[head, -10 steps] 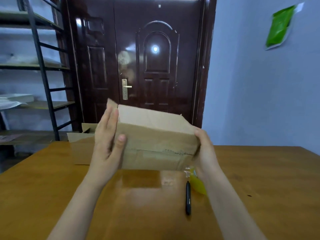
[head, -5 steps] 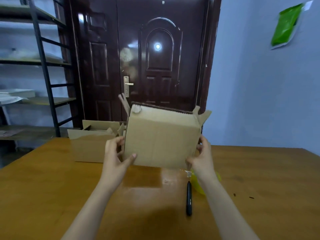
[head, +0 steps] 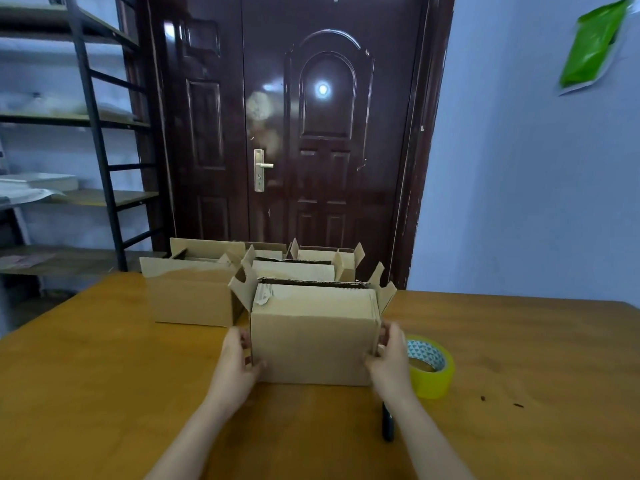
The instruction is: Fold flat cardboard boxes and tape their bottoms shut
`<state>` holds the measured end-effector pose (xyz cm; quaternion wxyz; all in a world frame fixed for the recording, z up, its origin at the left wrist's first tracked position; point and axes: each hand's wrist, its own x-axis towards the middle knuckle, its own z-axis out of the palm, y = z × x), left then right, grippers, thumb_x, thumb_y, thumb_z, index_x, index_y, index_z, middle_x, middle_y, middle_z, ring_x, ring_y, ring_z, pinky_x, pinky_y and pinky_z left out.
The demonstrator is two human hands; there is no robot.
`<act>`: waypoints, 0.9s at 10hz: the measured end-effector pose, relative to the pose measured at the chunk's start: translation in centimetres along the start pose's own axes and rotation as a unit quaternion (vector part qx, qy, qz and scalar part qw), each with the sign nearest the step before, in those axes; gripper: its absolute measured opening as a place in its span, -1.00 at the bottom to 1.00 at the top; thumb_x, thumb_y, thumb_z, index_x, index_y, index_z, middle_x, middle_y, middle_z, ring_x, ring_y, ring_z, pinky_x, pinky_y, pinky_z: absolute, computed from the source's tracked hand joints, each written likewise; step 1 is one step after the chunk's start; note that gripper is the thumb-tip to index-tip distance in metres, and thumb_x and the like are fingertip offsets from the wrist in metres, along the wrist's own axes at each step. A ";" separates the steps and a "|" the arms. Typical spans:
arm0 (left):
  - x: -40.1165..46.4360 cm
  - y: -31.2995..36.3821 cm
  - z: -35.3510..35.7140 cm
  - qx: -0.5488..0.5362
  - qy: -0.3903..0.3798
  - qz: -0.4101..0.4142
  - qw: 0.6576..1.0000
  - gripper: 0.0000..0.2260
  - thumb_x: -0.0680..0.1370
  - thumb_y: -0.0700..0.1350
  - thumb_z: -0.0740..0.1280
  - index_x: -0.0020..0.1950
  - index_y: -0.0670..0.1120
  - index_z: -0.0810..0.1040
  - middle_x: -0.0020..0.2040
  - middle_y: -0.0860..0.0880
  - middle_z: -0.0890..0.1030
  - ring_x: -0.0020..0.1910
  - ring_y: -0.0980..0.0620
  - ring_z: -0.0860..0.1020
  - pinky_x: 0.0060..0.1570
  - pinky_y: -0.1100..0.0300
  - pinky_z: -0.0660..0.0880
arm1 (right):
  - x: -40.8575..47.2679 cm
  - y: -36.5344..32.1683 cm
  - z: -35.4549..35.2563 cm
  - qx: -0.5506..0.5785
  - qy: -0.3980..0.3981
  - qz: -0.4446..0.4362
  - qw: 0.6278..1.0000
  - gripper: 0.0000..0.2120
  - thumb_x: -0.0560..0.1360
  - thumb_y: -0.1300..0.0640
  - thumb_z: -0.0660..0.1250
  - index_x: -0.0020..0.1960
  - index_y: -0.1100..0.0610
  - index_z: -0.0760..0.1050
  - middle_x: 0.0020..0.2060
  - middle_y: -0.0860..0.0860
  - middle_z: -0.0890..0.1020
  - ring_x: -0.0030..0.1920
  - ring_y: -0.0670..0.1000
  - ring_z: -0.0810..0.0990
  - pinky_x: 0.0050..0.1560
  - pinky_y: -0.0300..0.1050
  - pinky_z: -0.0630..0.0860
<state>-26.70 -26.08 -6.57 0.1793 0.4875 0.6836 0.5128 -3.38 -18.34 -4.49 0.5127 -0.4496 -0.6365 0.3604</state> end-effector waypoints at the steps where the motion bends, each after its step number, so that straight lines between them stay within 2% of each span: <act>1: 0.5 -0.1 0.4 0.045 0.011 0.003 0.999 -0.65 0.47 -0.25 0.41 0.09 0.00 0.30 0.08 0.02 0.47 0.06 0.00 0.51 -0.10 0.04 0.58 | 0.6 0.6 0.2 -0.023 -0.002 -0.001 1.000 -0.58 0.42 0.44 0.35 0.13 0.05 0.36 0.09 0.00 0.46 0.04 -0.11 0.49 -0.12 -0.36 0.47; 2: 1.0 -0.2 0.8 0.057 0.014 0.009 0.998 -0.63 0.47 -0.25 0.41 0.11 0.01 0.29 0.11 0.01 0.47 0.12 -0.01 0.50 0.05 0.02 0.56 | 1.0 0.9 0.5 -0.035 -0.006 0.008 0.999 -0.61 0.45 0.40 0.35 0.11 0.03 0.34 0.08 -0.01 0.49 0.09 -0.05 0.50 -0.06 -0.29 0.48; 4: 2.3 -0.1 1.3 0.068 0.010 0.014 0.998 -0.60 0.50 -0.24 0.38 0.19 0.01 0.24 0.25 -0.07 0.47 0.23 -0.07 0.49 0.12 -0.02 0.54 | 1.6 1.2 1.1 -0.065 -0.015 0.011 0.998 -0.74 0.51 0.36 0.28 0.08 0.09 0.31 -0.05 -0.05 0.49 0.00 -0.05 0.49 -0.18 -0.33 0.41; 5: 2.5 0.0 1.5 0.054 -0.003 0.013 0.998 -0.59 0.51 -0.26 0.36 0.21 -0.01 0.23 0.27 -0.07 0.46 0.26 -0.07 0.46 0.15 0.01 0.52 | 1.9 1.1 1.2 -0.073 -0.016 0.010 0.997 -0.74 0.52 0.35 0.28 0.06 0.07 0.30 -0.09 -0.08 0.47 -0.03 -0.06 0.48 -0.25 -0.36 0.40; 6: 2.3 0.1 1.4 0.001 -0.021 0.014 1.000 -0.57 0.51 -0.29 0.35 0.23 -0.02 0.22 0.24 -0.01 0.41 0.27 0.01 0.39 0.27 0.06 0.43 | 2.1 1.2 1.0 -0.065 -0.033 0.026 0.997 -0.71 0.51 0.34 0.28 0.11 0.06 0.30 -0.05 -0.07 0.47 -0.02 -0.09 0.46 -0.23 -0.37 0.40; 8: 1.8 0.8 1.0 -0.010 -0.025 0.016 1.000 -0.61 0.53 -0.26 0.34 0.25 -0.03 0.25 0.18 0.05 0.39 0.19 0.09 0.37 0.15 0.25 0.38 | 1.8 1.2 1.0 -0.075 -0.033 0.033 0.996 -0.69 0.51 0.31 0.31 0.22 0.14 0.37 0.01 -0.04 0.50 0.04 -0.05 0.47 -0.19 -0.38 0.38; 9: 1.6 0.3 0.9 0.007 -0.021 0.021 1.000 -0.66 0.54 -0.24 0.34 0.26 -0.07 0.33 0.17 0.04 0.44 0.17 0.10 0.40 0.15 0.21 0.45 | 1.8 1.0 1.0 -0.066 -0.016 0.026 0.997 -0.63 0.50 0.29 0.32 0.27 0.14 0.37 0.07 -0.02 0.50 0.08 -0.07 0.45 -0.05 -0.31 0.41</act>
